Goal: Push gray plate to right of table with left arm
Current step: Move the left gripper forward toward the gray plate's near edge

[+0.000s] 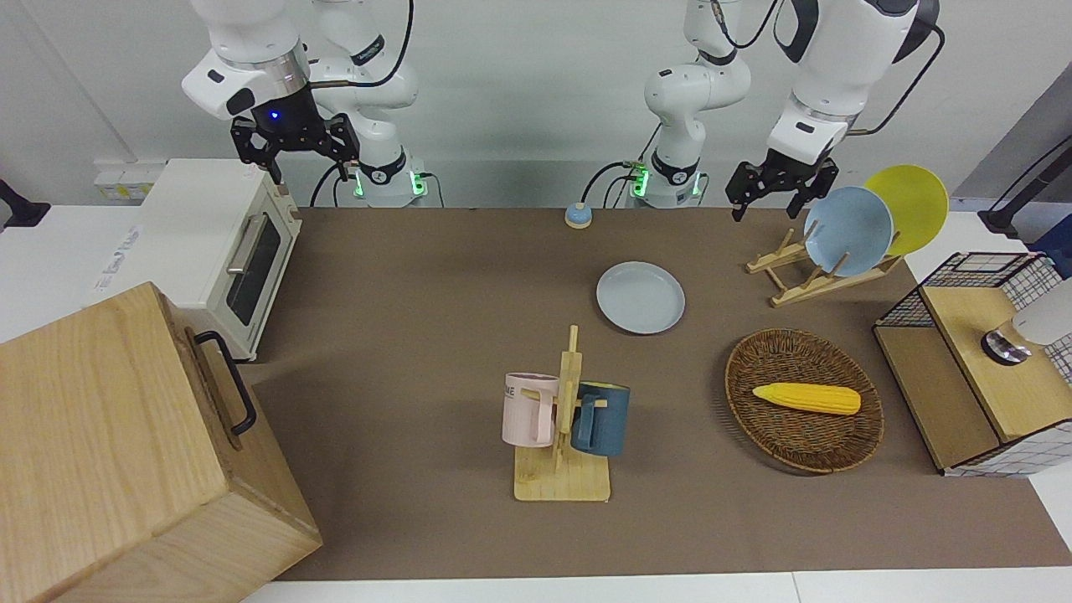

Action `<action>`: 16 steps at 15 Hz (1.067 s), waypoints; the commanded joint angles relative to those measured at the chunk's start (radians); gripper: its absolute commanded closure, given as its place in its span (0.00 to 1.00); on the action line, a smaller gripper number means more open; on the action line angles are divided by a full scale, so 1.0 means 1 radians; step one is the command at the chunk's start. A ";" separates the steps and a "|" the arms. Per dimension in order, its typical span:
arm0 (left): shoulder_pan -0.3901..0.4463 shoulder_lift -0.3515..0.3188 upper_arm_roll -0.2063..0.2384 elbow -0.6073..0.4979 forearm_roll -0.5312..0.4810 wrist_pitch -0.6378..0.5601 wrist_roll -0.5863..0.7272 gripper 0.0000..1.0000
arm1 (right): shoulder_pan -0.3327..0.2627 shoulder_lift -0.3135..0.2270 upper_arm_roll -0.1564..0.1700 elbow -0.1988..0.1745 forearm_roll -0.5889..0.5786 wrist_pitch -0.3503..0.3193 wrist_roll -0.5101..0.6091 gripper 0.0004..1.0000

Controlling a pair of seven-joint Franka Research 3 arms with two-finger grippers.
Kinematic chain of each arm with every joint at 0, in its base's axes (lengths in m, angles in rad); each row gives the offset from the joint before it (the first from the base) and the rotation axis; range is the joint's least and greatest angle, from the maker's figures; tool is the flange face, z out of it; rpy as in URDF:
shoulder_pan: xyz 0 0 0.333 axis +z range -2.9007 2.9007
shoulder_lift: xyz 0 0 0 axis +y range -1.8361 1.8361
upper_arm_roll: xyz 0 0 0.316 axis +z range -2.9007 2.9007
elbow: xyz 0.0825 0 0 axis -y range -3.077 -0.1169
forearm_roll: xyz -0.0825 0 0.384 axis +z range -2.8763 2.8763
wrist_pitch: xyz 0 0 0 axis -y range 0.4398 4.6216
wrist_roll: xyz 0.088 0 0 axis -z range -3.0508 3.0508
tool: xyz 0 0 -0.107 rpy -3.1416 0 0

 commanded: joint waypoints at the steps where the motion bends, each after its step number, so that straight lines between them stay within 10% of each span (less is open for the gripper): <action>1: 0.005 0.019 -0.001 -0.061 0.009 0.059 -0.007 0.00 | -0.001 -0.010 0.000 -0.004 0.002 -0.004 -0.008 0.00; 16: -0.010 0.081 -0.011 -0.360 0.009 0.346 -0.006 0.00 | -0.001 -0.010 0.000 -0.004 0.002 -0.004 -0.008 0.00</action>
